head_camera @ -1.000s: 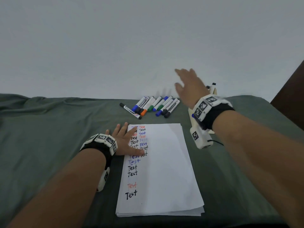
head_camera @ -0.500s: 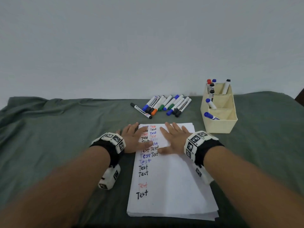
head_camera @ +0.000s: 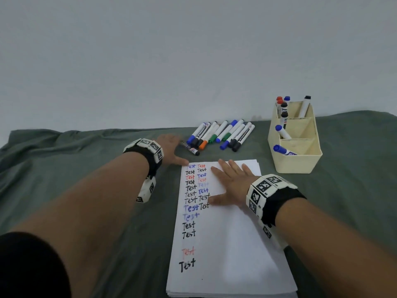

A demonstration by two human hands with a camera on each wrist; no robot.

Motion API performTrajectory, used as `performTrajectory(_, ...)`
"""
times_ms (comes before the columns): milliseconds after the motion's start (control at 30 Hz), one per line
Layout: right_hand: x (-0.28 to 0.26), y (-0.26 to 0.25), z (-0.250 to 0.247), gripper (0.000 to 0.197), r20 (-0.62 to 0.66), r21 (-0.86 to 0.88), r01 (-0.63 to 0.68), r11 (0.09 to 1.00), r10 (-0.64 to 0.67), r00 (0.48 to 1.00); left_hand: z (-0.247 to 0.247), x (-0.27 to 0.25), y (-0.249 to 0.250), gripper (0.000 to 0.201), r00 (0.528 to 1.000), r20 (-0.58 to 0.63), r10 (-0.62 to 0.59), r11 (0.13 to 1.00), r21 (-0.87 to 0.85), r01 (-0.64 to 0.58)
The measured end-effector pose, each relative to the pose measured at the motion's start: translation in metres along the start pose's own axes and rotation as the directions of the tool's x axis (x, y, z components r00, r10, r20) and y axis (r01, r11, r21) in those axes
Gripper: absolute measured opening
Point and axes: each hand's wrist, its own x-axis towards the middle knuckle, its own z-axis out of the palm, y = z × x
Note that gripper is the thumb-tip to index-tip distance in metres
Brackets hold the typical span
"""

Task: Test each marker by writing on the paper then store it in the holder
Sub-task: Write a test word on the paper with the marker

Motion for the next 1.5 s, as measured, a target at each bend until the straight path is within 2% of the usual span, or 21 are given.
performTrajectory(67,0.003,0.002,0.001,0.105,0.014,0.006,0.0,1.0,0.0,1.0,0.001,0.003,-0.004,0.088,0.997,-0.07,-0.03,0.999,0.039,0.033)
performTrajectory(167,0.006,0.003,0.003,0.106,0.003,0.016,0.004,1.0,-0.004,1.0,0.008,0.007,-0.014,0.08,0.995,-0.096,0.014,0.999,0.035,-0.011)
performTrajectory(233,0.007,0.003,0.002,0.106,-0.018,0.034,0.007,0.999,-0.006,1.0,0.009,0.009,-0.02,0.066,0.994,-0.095,0.055,0.997,0.058,-0.05)
performTrajectory(367,0.006,0.001,-0.004,0.095,-0.068,0.136,-0.009,0.991,0.018,0.998,0.009,0.006,-0.025,0.04,0.979,-0.201,0.03,0.996,0.083,-0.014)
performTrajectory(500,0.004,-0.001,-0.01,0.087,-0.115,0.185,-0.005,0.983,0.026,0.993,0.017,0.0,-0.027,0.051,0.98,-0.2,-0.01,0.989,0.142,0.039)
performTrajectory(567,0.005,-0.001,-0.012,0.083,-0.141,0.178,0.012,0.984,0.013,0.99,0.022,-0.004,-0.028,0.046,0.973,-0.23,-0.024,0.969,0.233,0.079)
performTrajectory(667,0.005,0.0,-0.013,0.081,-0.166,0.175,0.028,0.984,0.001,0.986,0.024,-0.013,-0.028,0.036,0.954,-0.298,-0.042,0.97,0.218,0.111)
performTrajectory(800,0.005,0.001,-0.013,0.078,-0.189,0.167,0.048,0.985,-0.016,0.982,0.022,-0.023,-0.03,0.035,0.978,-0.203,-0.039,0.985,0.157,0.072)
performTrajectory(900,0.005,0.001,-0.014,0.076,-0.208,0.174,0.058,0.983,-0.021,0.978,0.019,-0.032,-0.032,0.022,0.985,-0.17,-0.033,0.978,0.197,0.067)
performTrajectory(1000,0.006,0.002,-0.014,0.077,-0.24,0.206,0.083,0.975,-0.032,0.97,0.01,-0.044,-0.033,0.016,0.971,-0.239,-0.025,0.997,0.061,0.041)
performTrajectory(1133,0.006,0.003,-0.013,0.084,-0.376,0.247,0.173,0.953,-0.07,0.924,-0.003,-0.065,-0.016,0.015,0.957,-0.285,0.06,0.99,-0.108,-0.094)
performTrajectory(1233,0.005,0.001,-0.015,0.087,-0.459,0.211,0.21,0.955,-0.093,0.883,-0.006,-0.077,0.007,0.018,0.935,-0.322,0.146,0.956,-0.197,-0.217)
performTrajectory(1300,0.004,0.0,-0.018,0.075,-0.453,0.177,0.199,0.964,-0.1,0.886,-0.008,-0.083,0.024,0.023,0.935,-0.294,0.201,0.931,-0.24,-0.275)
performTrajectory(1400,0.006,-0.002,-0.023,0.03,-0.389,0.098,0.144,0.985,-0.095,0.916,-0.011,-0.086,0.043,0.031,0.936,-0.218,0.277,0.933,-0.172,-0.316)
performTrajectory(1433,0.006,-0.002,-0.024,0.021,-0.366,0.08,0.123,0.989,-0.086,0.927,-0.011,-0.087,0.046,0.032,0.934,-0.203,0.293,0.934,-0.147,-0.325)
performTrajectory(1500,0.005,-0.002,-0.026,0.016,-0.333,0.083,0.108,0.991,-0.074,0.94,-0.007,-0.089,0.049,0.035,0.936,-0.195,0.294,0.934,-0.15,-0.324)
